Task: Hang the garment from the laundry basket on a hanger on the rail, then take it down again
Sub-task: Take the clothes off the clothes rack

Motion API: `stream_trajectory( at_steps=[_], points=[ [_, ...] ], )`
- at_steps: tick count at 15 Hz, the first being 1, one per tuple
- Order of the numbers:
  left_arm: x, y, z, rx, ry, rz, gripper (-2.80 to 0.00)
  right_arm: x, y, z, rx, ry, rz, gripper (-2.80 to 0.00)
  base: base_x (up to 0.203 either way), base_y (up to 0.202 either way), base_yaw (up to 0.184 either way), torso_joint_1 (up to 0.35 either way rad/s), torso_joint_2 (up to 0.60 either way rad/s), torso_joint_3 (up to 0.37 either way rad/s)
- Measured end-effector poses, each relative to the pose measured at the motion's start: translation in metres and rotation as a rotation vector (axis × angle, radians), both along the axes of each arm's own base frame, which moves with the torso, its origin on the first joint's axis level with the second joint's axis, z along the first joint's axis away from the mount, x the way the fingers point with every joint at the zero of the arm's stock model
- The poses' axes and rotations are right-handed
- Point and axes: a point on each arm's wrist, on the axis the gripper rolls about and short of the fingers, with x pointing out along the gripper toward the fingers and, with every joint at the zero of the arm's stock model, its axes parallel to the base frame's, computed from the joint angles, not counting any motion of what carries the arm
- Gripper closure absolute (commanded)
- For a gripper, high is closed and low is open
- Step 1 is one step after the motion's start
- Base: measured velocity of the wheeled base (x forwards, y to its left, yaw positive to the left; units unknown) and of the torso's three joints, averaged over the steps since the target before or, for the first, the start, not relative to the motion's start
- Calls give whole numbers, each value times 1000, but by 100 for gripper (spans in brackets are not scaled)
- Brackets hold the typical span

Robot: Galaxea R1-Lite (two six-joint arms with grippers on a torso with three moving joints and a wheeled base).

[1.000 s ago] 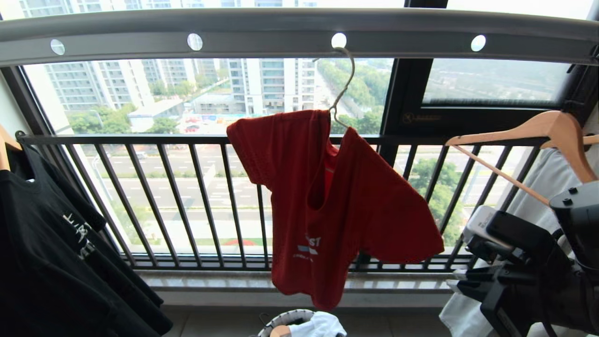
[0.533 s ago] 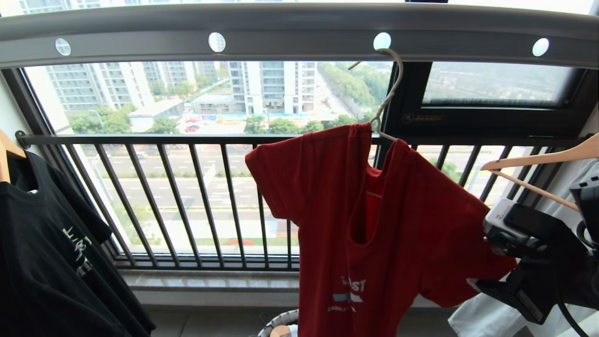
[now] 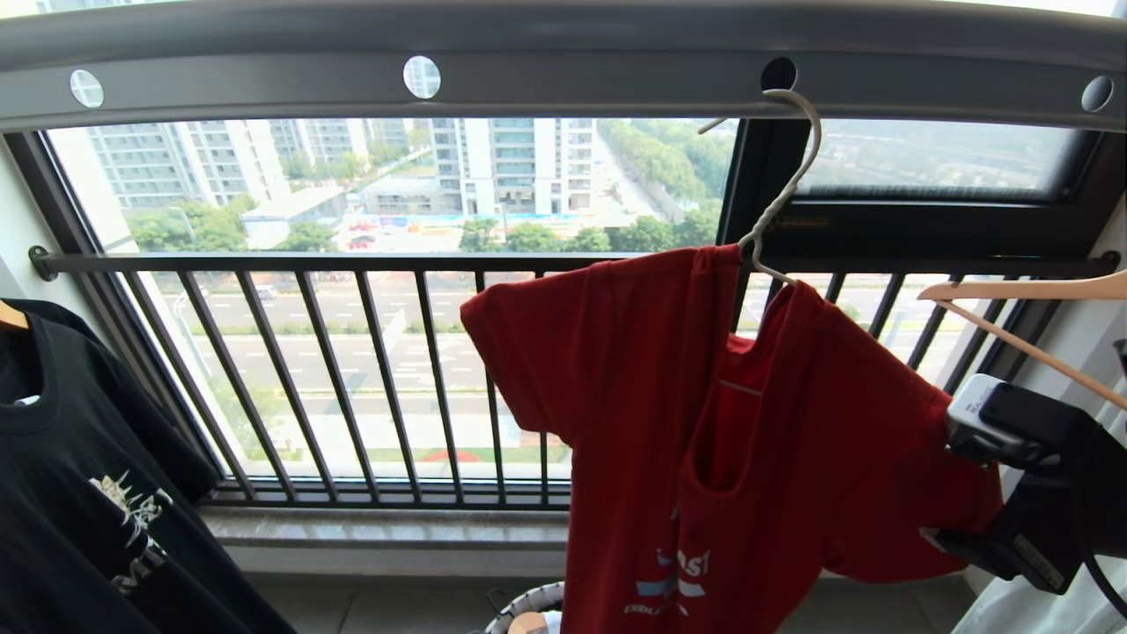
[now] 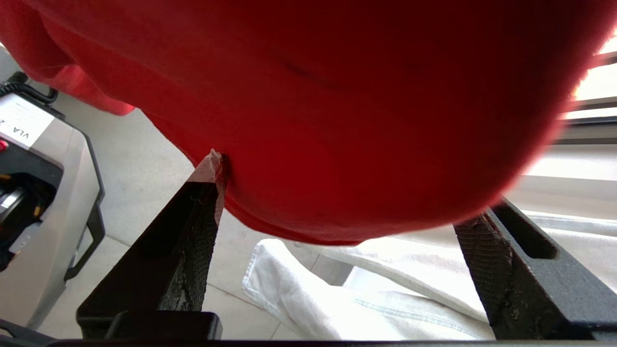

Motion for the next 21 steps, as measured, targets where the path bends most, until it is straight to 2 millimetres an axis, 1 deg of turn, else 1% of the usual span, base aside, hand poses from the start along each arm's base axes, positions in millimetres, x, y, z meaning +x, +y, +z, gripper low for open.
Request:
stream_trajectory(
  at_steps=[3, 4, 7, 10, 11, 13, 18, 21],
  points=[
    [0, 0, 0, -1, 0, 0, 0, -2, 0, 3, 22, -17, 21, -280, 0, 0, 0, 0, 0, 0],
    [0, 0, 0, 0, 0, 0, 0, -2, 0, 5, 32, -23, 30, 0, 0, 0, 0, 0, 0, 0],
    [-1, 0, 0, 0, -3, 0, 0, -6, 3, 3, 91, -8, 127, 0, 0, 0, 0, 0, 0, 0],
    [-2, 0, 0, 0, -2, -1, 0, -8, 15, -8, 174, 65, 221, 0, 0, 0, 0, 0, 0, 0],
    [-2, 0, 0, 0, -3, 0, 0, -6, 19, -12, 218, 94, 227, 0, 0, 0, 0, 0, 0, 0],
    [-2, 0, 0, 0, -3, 0, 0, -1, 24, -12, 273, 113, 222, 0, 0, 0, 0, 0, 0, 0],
    [-2, 0, 0, 0, -5, 0, 0, -6, 24, -6, 274, 90, 224, 0, 0, 0, 0, 0, 0, 0],
    [-3, 0, 1, 0, -7, 0, 0, -10, 22, -14, 243, 114, 193, 0, 0, 0, 0, 0, 0, 0]
  ],
)
